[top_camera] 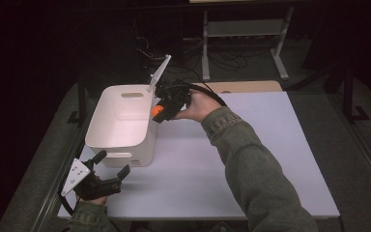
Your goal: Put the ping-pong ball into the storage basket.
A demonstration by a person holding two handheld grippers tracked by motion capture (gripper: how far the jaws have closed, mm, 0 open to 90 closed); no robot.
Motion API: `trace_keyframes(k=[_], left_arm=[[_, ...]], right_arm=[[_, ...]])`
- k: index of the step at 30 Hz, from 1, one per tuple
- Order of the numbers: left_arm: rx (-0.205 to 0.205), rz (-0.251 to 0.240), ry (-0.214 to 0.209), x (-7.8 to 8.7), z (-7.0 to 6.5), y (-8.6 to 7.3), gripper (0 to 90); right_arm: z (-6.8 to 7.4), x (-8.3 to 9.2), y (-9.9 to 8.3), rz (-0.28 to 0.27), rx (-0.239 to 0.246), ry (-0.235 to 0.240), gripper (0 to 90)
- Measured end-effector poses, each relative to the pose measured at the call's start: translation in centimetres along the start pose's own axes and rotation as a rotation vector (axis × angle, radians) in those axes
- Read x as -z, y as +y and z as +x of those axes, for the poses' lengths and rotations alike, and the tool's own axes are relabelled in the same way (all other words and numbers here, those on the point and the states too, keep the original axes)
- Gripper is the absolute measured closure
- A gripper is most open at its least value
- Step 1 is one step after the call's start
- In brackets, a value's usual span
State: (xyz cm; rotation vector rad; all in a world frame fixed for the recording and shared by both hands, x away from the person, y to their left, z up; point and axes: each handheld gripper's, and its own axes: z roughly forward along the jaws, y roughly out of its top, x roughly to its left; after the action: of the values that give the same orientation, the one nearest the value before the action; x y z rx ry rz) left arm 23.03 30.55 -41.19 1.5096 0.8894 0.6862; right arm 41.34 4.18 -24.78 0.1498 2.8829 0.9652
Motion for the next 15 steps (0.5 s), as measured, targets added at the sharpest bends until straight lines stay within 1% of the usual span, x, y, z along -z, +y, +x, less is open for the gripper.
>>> trace_keyframes(k=[7, 11, 15], left_arm=[[-0.007, 0.006, -0.002, 0.0, 0.1, 0.0, 0.1], [-0.006, 0.006, -0.003, 0.0, 0.1, 0.0, 0.1], [-0.005, 0.007, -0.003, -0.1, 0.1, 0.0, 0.1]], right_arm=[[-0.1, -0.8, 0.3, 0.001, -0.005, 0.008, 49.5], [-0.1, -1.2, 0.5, 0.009, -0.004, 0.013, 49.6], [-0.1, -1.5, 0.7, 0.006, -0.006, 0.019, 49.6]])
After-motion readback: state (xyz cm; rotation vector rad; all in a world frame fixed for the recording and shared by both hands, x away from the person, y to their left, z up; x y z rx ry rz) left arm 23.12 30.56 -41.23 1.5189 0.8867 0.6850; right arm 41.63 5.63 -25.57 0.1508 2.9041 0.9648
